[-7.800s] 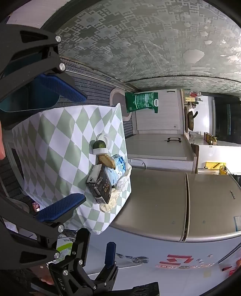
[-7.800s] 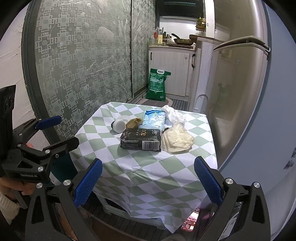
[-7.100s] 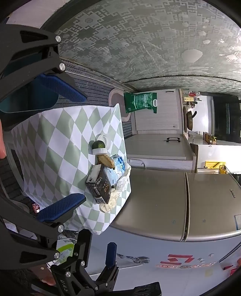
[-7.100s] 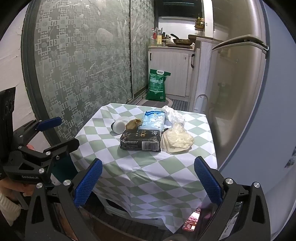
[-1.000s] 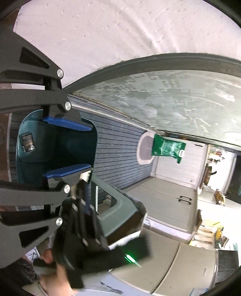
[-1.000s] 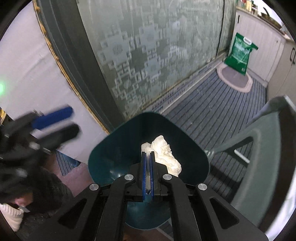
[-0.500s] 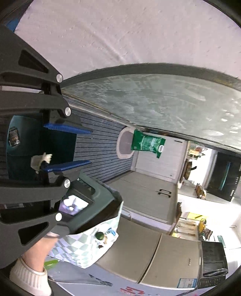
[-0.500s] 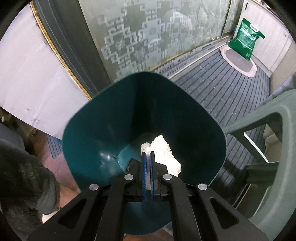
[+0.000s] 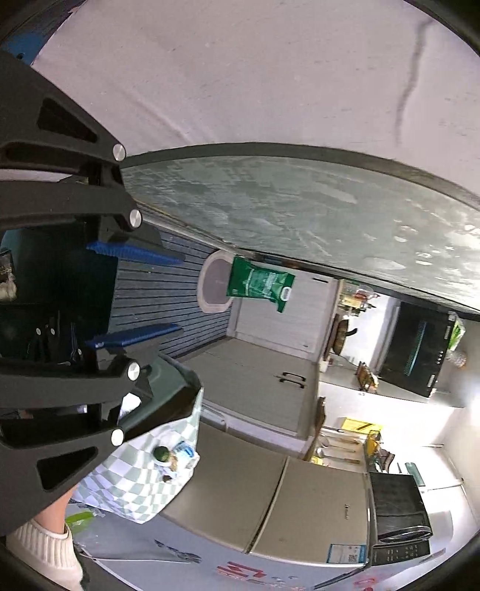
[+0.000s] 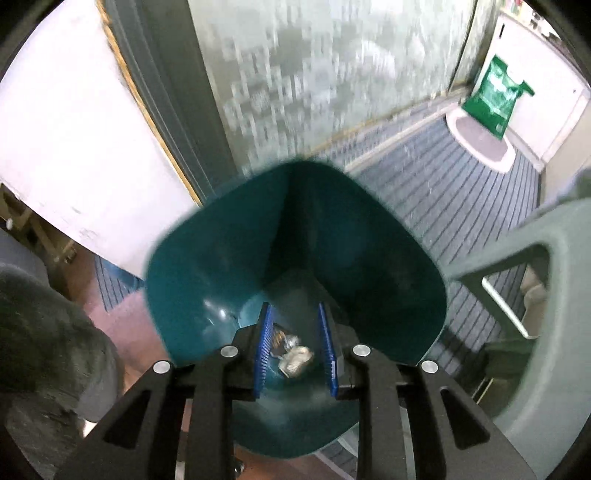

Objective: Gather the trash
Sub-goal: 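Move both grippers back over the table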

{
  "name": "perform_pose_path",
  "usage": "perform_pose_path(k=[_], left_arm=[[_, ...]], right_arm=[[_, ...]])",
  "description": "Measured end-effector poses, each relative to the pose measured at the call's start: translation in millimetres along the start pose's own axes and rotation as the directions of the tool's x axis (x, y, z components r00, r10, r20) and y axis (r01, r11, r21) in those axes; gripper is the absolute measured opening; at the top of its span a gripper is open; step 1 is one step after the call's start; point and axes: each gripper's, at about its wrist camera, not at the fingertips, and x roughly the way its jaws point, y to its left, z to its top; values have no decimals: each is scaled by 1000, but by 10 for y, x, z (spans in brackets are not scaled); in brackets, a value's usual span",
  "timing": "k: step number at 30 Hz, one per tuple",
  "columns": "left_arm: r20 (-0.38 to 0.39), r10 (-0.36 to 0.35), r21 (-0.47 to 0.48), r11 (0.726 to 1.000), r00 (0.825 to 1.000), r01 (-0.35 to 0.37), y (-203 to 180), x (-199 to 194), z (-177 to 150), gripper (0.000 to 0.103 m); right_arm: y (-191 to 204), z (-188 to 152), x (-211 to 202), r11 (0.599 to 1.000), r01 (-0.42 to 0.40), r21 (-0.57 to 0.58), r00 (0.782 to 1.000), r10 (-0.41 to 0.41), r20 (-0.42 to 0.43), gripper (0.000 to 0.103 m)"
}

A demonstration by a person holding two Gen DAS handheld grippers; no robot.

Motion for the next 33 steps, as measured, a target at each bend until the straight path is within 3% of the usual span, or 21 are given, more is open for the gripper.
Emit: perform_pose_path(k=[7, 16, 24, 33], left_arm=[[46, -22, 7, 1000, 999, 22, -194, -91, 115, 43], [21, -75, 33, 997, 997, 74, -566, 78, 103, 51], [-62, -135, 76, 987, 989, 140, -1041, 368, 39, 56], [-167, -218, 132, 962, 962, 241, -1786, 786, -137, 58]], right_arm=[[-47, 89, -764, 1000, 2, -12, 985, 0, 170, 25], [-535, -163, -1459, 996, 88, 31, 953, -93, 288, 25], [-1189, -547, -2000, 970, 181, 163, 919, -225, 324, 31], [-1982, -950, -2471, 923, 237, 304, 889, -332, 316, 35]])
